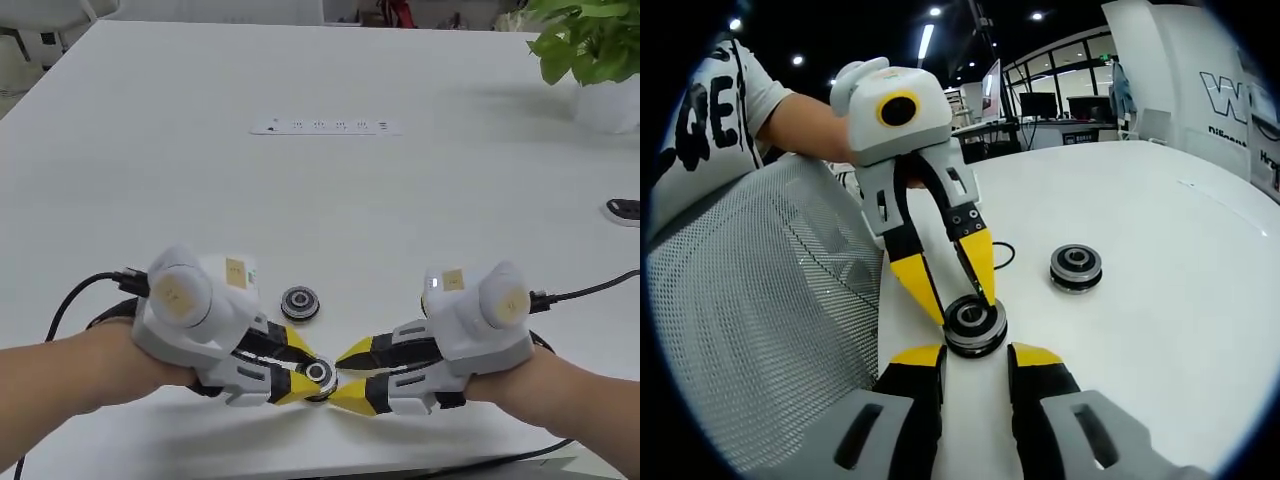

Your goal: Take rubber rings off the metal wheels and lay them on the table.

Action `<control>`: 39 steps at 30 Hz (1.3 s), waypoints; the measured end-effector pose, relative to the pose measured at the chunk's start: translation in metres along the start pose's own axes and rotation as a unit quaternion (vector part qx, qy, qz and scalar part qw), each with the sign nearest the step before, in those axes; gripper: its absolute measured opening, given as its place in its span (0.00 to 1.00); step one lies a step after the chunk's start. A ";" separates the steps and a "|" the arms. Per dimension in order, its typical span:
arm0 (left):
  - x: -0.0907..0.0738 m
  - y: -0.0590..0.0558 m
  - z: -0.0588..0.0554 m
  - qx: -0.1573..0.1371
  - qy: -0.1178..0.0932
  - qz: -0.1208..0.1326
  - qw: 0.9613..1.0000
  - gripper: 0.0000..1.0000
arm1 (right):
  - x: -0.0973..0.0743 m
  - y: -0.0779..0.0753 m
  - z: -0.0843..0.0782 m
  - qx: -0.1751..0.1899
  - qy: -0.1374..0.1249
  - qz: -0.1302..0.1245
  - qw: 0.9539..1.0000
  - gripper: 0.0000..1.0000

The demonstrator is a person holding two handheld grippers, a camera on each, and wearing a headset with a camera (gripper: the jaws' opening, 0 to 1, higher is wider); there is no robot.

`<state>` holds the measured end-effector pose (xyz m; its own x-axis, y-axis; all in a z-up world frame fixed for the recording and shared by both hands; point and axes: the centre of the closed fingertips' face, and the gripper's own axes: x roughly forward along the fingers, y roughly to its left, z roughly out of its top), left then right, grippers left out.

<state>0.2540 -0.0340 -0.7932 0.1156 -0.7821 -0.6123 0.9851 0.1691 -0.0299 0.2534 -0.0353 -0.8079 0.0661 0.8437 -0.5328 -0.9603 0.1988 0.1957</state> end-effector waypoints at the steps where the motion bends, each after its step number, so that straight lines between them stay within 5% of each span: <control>1: 0.000 0.001 0.000 -0.001 0.000 0.002 1.000 0.17 | 0.000 0.000 0.000 0.000 0.000 0.000 1.000 0.22; 24: 0.001 0.004 0.000 0.015 0.002 0.018 1.000 0.13 | 0.004 -0.002 0.002 -0.006 -0.005 0.000 1.000 0.21; 39: 0.001 0.003 0.000 0.024 0.006 0.026 0.999 0.13 | -0.001 -0.002 -0.004 -0.001 0.006 -0.006 1.000 0.09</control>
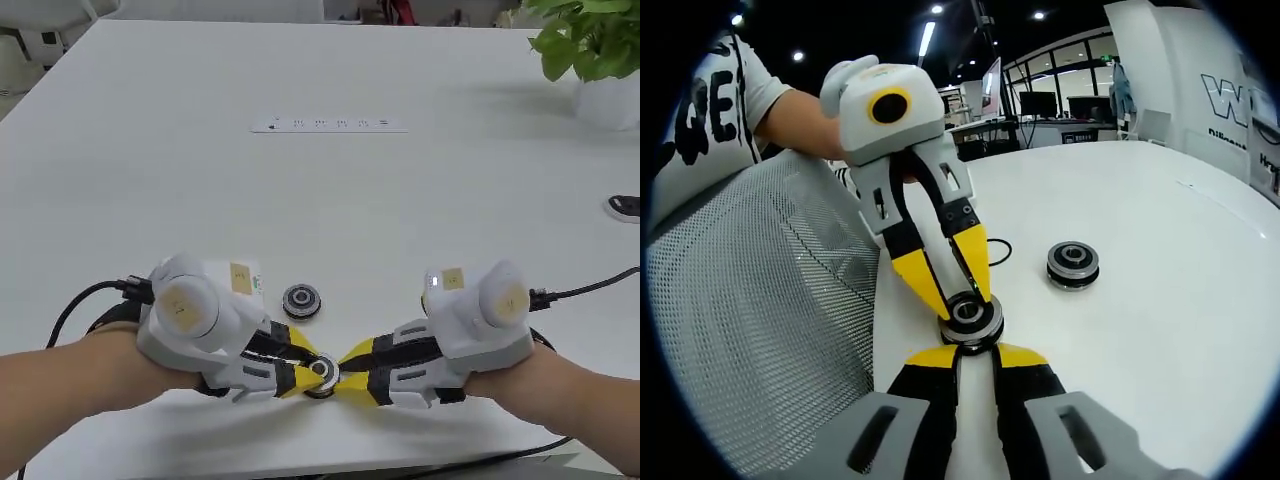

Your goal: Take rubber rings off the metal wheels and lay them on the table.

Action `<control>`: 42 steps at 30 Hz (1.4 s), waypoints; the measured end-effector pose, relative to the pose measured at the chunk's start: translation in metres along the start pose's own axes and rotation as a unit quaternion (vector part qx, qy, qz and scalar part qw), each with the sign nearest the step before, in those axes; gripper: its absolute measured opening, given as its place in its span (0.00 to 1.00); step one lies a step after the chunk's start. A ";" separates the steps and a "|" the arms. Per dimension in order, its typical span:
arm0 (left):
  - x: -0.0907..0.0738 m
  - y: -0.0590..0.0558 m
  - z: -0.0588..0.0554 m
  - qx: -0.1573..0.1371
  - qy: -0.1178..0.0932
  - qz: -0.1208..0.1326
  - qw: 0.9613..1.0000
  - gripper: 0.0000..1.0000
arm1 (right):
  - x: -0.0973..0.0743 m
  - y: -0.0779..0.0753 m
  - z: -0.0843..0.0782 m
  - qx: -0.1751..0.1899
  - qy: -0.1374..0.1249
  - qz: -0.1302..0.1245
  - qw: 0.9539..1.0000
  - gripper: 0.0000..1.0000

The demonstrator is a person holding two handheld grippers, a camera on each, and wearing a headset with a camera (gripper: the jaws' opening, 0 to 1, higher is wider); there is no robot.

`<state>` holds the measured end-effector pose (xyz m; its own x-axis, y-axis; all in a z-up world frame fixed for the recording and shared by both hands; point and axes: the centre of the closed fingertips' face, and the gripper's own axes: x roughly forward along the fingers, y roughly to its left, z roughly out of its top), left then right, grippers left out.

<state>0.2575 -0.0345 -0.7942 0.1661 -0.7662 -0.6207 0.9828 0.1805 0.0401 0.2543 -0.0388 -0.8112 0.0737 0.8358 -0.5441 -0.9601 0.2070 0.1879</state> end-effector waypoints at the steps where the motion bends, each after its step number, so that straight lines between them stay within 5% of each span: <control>1: 0.000 0.000 0.000 0.001 0.001 0.000 1.000 0.13 | 0.000 -0.001 0.000 0.000 -0.001 0.000 1.000 0.08; 13: 0.000 -0.001 0.000 0.003 0.002 0.003 1.000 0.13 | 0.000 -0.004 0.000 0.016 -0.002 -0.008 1.000 0.01; 21: -0.001 0.000 0.000 0.007 0.003 0.005 1.000 0.12 | -0.002 -0.008 0.002 0.086 -0.016 -0.009 0.996 0.00; 35: 0.000 0.000 0.000 0.007 0.005 0.010 1.000 0.12 | -0.007 -0.010 0.006 0.154 -0.044 -0.006 0.987 0.00; 40: 0.000 0.000 0.000 0.009 0.007 0.011 1.000 0.12 | -0.010 -0.012 0.008 0.185 -0.058 -0.004 0.981 0.00; 42: 0.000 0.000 0.000 0.010 0.007 0.012 1.000 0.12 | -0.011 -0.012 0.016 0.207 -0.079 0.001 0.975 0.00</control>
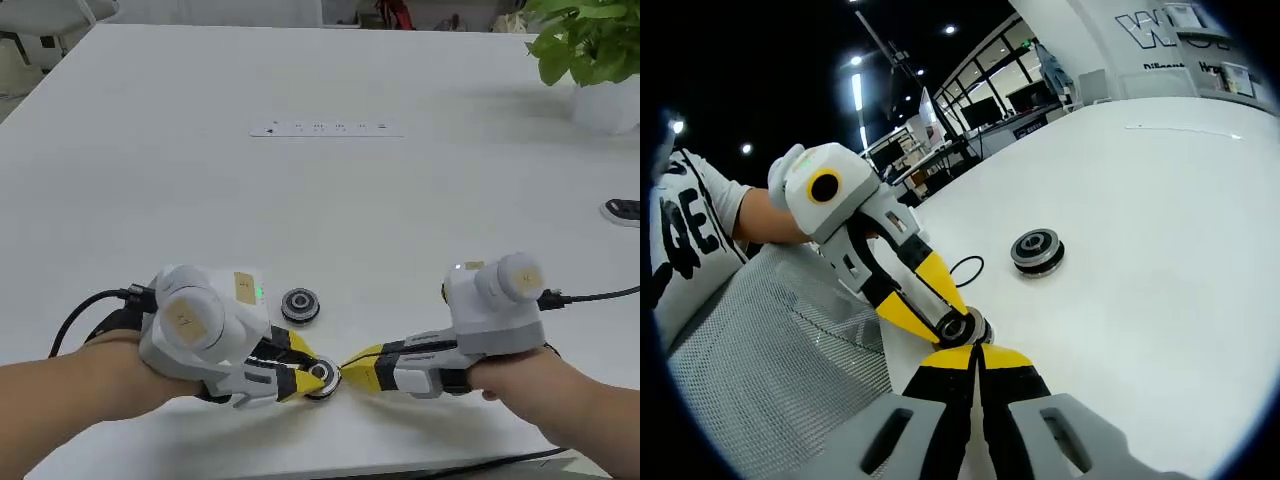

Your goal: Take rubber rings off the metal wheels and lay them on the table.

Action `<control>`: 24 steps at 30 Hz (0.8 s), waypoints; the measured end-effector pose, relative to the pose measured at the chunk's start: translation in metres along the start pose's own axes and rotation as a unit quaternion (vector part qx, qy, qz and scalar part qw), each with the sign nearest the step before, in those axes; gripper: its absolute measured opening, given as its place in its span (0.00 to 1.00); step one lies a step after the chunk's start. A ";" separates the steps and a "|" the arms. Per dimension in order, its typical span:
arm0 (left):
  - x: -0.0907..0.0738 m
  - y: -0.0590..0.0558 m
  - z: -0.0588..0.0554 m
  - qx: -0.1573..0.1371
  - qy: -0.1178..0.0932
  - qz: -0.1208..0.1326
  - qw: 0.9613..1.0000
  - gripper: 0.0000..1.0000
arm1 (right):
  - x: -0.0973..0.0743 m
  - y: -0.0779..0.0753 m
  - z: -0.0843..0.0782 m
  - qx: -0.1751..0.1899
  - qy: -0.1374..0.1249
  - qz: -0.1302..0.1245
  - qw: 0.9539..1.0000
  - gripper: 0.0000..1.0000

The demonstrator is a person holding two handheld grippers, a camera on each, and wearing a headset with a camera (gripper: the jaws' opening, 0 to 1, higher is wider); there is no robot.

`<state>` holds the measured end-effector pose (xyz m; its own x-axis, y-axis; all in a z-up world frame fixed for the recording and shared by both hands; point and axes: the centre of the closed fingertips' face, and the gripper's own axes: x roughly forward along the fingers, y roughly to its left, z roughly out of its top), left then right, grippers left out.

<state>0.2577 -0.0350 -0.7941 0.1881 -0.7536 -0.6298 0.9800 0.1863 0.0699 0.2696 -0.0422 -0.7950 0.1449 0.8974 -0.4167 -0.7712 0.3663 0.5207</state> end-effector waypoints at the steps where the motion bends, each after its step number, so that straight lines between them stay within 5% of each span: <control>1: 0.000 0.000 0.000 0.000 0.000 0.001 1.000 0.12 | -0.001 -0.002 -0.003 0.001 0.010 -0.004 1.000 0.00; 24: 0.001 0.001 0.000 0.001 0.004 0.009 1.000 0.12 | 0.004 0.007 0.001 0.029 0.003 0.014 0.999 0.00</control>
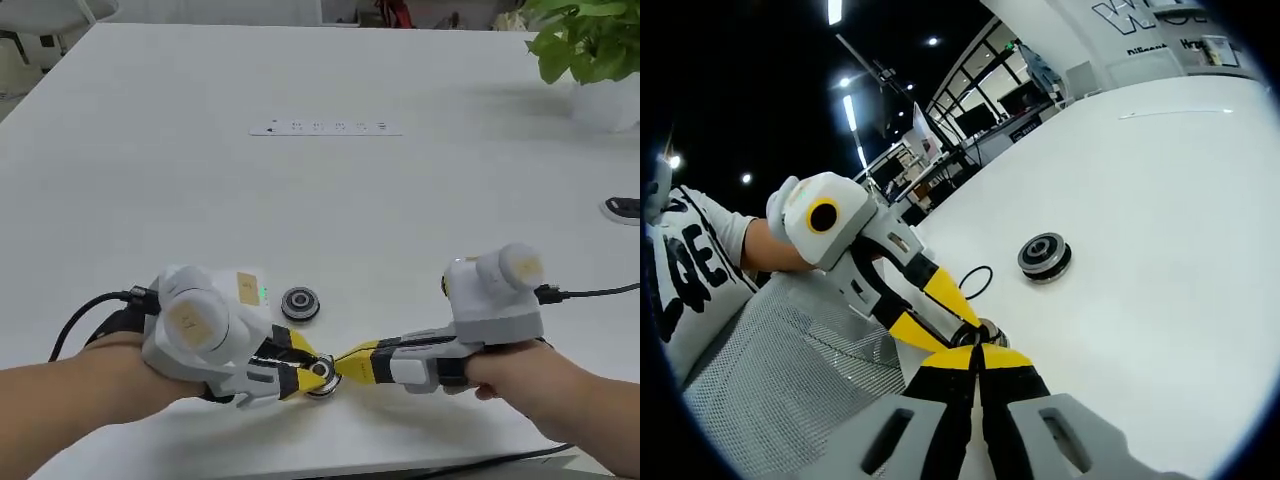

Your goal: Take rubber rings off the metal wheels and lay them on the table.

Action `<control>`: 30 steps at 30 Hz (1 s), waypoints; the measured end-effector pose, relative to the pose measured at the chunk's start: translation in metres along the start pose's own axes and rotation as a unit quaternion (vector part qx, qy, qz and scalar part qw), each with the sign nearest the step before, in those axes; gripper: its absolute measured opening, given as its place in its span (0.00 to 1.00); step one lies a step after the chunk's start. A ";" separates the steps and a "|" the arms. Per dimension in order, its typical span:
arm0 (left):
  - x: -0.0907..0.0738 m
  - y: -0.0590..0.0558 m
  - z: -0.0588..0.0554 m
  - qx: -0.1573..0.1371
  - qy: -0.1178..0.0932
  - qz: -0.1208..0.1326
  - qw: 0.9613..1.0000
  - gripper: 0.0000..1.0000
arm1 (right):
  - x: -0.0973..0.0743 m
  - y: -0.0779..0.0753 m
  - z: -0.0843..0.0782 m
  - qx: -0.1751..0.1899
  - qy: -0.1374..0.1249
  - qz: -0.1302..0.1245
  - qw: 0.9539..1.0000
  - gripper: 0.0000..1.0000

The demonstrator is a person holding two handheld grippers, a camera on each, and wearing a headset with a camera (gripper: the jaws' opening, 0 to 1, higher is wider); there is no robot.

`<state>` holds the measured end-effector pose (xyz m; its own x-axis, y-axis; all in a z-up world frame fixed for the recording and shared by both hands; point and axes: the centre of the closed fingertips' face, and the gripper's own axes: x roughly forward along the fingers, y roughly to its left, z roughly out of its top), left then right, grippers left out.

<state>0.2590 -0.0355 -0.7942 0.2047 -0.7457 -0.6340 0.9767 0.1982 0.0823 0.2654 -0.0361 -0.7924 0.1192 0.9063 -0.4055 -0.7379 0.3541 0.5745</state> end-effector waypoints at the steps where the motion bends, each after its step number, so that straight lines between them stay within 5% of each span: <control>1: 0.000 0.000 0.000 0.000 0.000 0.000 1.000 0.12 | 0.000 0.000 0.000 -0.001 0.000 0.000 1.000 0.00; 22: 0.000 -0.001 0.000 -0.005 -0.006 -0.002 1.000 0.12 | 0.003 0.011 0.003 0.001 -0.006 0.026 1.000 0.00; 24: 0.000 0.000 0.000 -0.005 -0.006 -0.002 1.000 0.12 | 0.004 0.021 0.005 0.011 -0.011 0.048 0.999 0.00; 26: 0.000 -0.001 0.001 -0.005 -0.007 -0.002 1.000 0.12 | 0.006 0.022 0.000 -0.013 0.006 0.045 0.999 0.00; 30: 0.000 0.000 0.001 -0.004 -0.008 -0.001 1.000 0.12 | 0.004 0.015 0.001 -0.003 -0.003 0.037 0.999 0.00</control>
<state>0.2588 -0.0361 -0.7937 0.2038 -0.7564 -0.6215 0.9766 0.2017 0.0749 0.2557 -0.0269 -0.7847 0.0677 0.9310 -0.3586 -0.7491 0.2849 0.5980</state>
